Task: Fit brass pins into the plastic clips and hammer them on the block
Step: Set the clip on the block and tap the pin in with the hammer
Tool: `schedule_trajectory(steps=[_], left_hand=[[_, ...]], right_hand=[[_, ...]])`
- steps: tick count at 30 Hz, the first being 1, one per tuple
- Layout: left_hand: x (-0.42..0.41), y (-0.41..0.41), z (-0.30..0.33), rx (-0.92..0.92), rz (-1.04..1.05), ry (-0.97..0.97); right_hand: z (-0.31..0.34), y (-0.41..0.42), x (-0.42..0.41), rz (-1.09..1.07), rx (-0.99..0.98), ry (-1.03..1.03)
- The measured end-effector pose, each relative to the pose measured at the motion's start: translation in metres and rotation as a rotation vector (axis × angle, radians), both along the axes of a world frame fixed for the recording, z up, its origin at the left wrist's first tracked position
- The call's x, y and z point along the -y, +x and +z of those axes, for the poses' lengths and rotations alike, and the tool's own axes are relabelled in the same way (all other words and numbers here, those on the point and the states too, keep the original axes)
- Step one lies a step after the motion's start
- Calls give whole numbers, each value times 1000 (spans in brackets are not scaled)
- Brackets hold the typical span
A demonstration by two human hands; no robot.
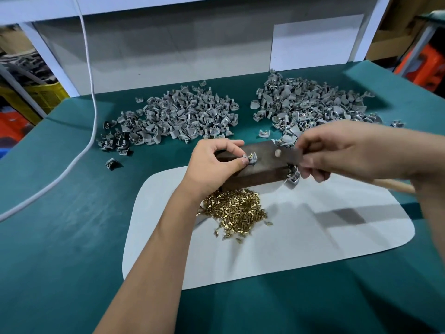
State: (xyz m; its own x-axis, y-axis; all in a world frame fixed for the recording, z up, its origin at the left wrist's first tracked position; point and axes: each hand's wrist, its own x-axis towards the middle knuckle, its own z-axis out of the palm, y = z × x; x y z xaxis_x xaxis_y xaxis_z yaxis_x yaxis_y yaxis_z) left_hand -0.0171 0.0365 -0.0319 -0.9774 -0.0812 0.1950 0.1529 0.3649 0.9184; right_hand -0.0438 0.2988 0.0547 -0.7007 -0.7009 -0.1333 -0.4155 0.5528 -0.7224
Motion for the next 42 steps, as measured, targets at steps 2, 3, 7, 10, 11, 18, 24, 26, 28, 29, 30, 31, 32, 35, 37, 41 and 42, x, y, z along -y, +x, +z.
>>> schedule_trajectory(steps=[2,3,7,10,11,18,24,26,28,29,30,31,32,35,37,41,42], left_hand=[[1,-1,0,-7,-6,2],[1,-1,0,-10,-9,-1],[0,-1,2,-8,-8,8],[-1,-1,2,-8,8,8],[-1,-2,2,-3,13,6],[-1,1,5,25,13,3],[-1,0,6,38,25,17],[-1,2,8,42,29,35],[-2,2,8,38,26,23],[-2,2,8,42,27,17],[-2,2,8,47,25,12],[-2,1,8,48,28,12],[-2,1,7,46,32,15],[-2,2,9,50,29,25],[-2,2,9,47,23,22],[-1,2,9,43,20,5],[-1,2,8,42,24,10]], right_hand=[[-3,3,15,-87,-33,-137],[-5,6,25,-135,-72,-167],[-15,6,49,-191,-478,23],[-10,4,48,-282,-609,-100],[-10,4,47,-315,-679,-162],[-18,7,62,-306,-576,323],[-16,19,69,-372,-755,114],[-22,22,75,-278,-669,328],[-13,15,73,-266,-646,351],[-9,13,70,-274,-680,316],[-8,11,67,-306,-741,250],[-9,11,65,-353,-790,168],[-11,13,67,-378,-791,126],[-23,17,75,-311,-644,302],[-16,11,73,-291,-652,365],[-11,12,70,-408,-819,162],[-14,16,74,-394,-802,174]])
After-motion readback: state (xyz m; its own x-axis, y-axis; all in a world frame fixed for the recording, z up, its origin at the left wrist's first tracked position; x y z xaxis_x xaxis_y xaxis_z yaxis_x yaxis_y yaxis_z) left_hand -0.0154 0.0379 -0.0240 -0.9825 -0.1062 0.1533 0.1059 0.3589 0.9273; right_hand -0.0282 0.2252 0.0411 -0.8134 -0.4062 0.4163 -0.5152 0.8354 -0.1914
